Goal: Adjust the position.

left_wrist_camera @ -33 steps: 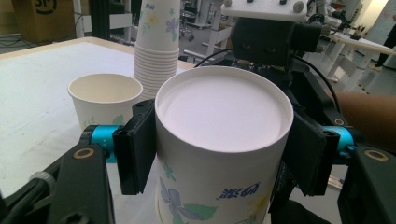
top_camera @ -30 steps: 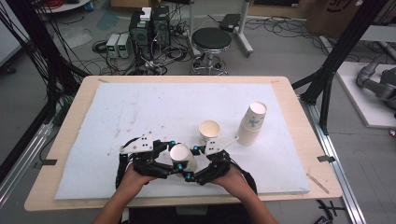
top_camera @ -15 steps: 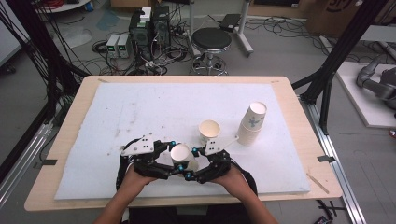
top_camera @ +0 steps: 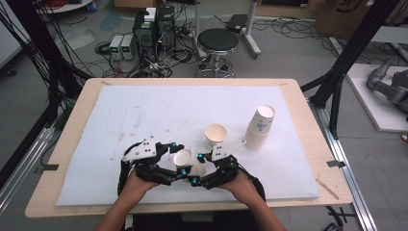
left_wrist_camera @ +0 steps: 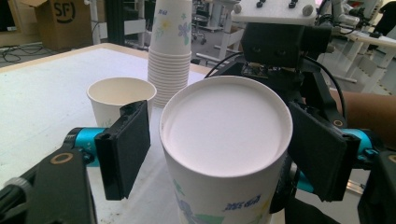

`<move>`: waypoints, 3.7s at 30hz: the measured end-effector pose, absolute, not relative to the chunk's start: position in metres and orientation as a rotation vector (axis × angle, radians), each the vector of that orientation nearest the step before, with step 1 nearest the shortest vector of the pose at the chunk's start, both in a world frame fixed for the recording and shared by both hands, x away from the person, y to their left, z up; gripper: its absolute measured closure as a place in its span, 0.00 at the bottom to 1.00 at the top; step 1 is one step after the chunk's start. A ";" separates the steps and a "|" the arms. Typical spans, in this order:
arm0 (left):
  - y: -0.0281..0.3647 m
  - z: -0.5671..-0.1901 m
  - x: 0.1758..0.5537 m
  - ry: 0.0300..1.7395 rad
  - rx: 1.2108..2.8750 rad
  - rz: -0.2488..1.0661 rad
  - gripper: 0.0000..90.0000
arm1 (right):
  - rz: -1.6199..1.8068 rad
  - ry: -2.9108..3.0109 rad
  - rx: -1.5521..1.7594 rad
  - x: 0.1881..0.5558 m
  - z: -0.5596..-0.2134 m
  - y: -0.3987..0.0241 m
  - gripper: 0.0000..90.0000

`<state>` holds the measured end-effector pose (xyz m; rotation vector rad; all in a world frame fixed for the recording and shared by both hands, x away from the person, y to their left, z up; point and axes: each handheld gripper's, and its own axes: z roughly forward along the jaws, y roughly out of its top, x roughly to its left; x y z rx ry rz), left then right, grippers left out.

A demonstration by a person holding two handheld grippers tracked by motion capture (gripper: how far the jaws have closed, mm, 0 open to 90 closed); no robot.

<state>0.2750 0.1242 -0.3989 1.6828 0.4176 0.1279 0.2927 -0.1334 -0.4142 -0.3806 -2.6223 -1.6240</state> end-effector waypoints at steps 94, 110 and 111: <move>0.154 -0.407 0.284 0.370 1.796 0.026 0.41 | -1.666 -2.750 -0.318 0.292 -0.378 -0.150 0.22; 0.161 -0.410 0.280 0.364 1.697 0.057 0.40 | -1.826 -2.660 -0.438 0.286 -0.401 -0.170 0.22; 0.161 -0.410 0.279 0.360 1.692 0.058 0.40 | -1.816 -2.656 -0.432 0.285 -0.402 -0.171 0.22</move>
